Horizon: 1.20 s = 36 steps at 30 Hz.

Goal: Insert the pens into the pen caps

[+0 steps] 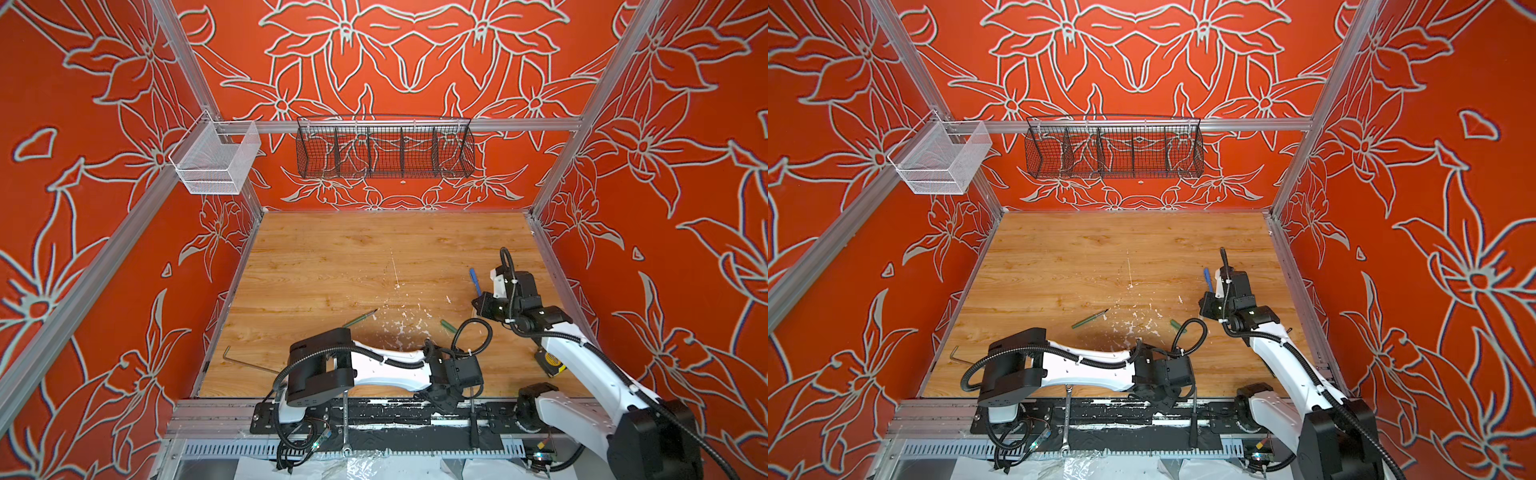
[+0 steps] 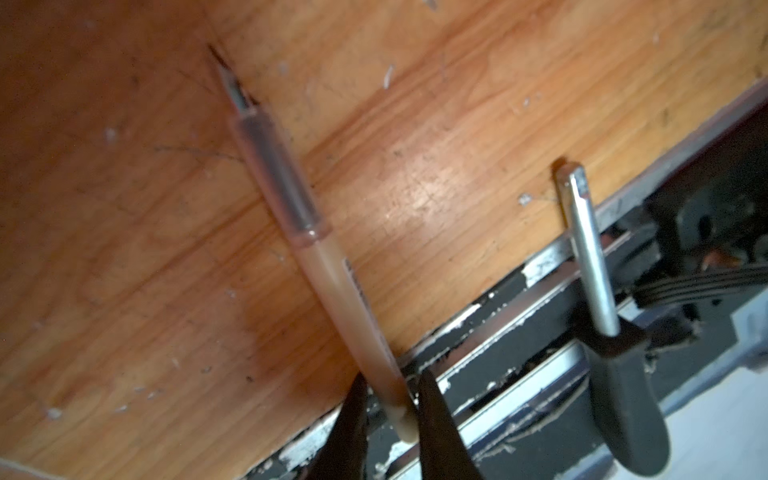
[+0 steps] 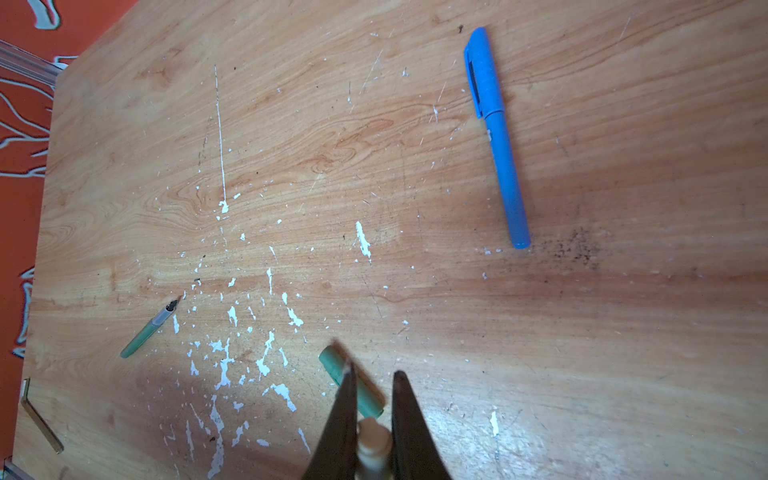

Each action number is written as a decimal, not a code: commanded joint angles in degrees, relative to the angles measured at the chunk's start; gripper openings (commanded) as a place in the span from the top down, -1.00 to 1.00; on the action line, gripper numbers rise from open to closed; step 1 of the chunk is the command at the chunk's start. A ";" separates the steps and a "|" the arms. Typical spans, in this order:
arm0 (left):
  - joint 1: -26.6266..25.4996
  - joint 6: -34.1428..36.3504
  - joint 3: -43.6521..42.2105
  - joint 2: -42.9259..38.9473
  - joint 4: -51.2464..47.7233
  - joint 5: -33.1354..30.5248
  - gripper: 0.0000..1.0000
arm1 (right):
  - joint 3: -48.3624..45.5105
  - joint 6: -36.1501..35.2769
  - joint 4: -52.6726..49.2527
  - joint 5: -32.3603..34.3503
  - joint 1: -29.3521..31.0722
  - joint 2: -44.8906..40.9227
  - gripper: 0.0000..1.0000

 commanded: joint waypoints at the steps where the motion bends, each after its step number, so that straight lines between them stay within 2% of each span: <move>1: 1.13 0.10 -2.34 -0.64 0.53 -0.80 0.75 | -1.04 0.80 -1.17 0.15 -0.24 -1.69 1.00; 4: 1.42 0.18 -2.38 -1.81 -0.06 -1.31 1.00 | -1.36 0.96 -0.91 0.61 -0.32 -2.27 1.00; 9: 2.66 1.36 -2.55 -5.07 -2.23 -3.37 1.00 | -0.74 0.67 0.42 -0.81 -0.26 -1.29 1.00; 15: 7.89 3.84 -7.67 -14.27 -2.41 -11.20 1.00 | 1.21 0.26 4.19 -5.34 -0.29 -2.49 1.00; 18: 9.97 8.58 -13.48 -21.66 6.07 -18.82 1.00 | 2.59 1.38 7.72 -8.77 -0.27 -4.25 1.00; 22: 11.20 18.16 -23.51 -31.10 26.95 -26.09 1.00 | 3.50 3.43 14.80 -13.35 -0.32 -5.92 1.00; 24: 12.40 22.78 -29.18 -34.46 39.93 -24.53 1.00 | 4.79 3.05 16.29 -14.45 -0.28 -5.96 1.00; 26: 16.32 23.71 -33.52 -36.23 49.98 -17.78 1.00 | 6.30 2.32 17.20 -15.48 -0.24 -5.45 1.00; 29: 21.93 22.79 -36.03 -37.16 56.07 -7.24 1.00 | 8.68 1.92 18.19 -17.31 0.12 -5.25 1.00; 36: 23.11 25.68 -38.52 -36.62 65.15 -4.16 1.00 | 11.31 0.66 25.25 -15.35 5.20 -5.58 1.00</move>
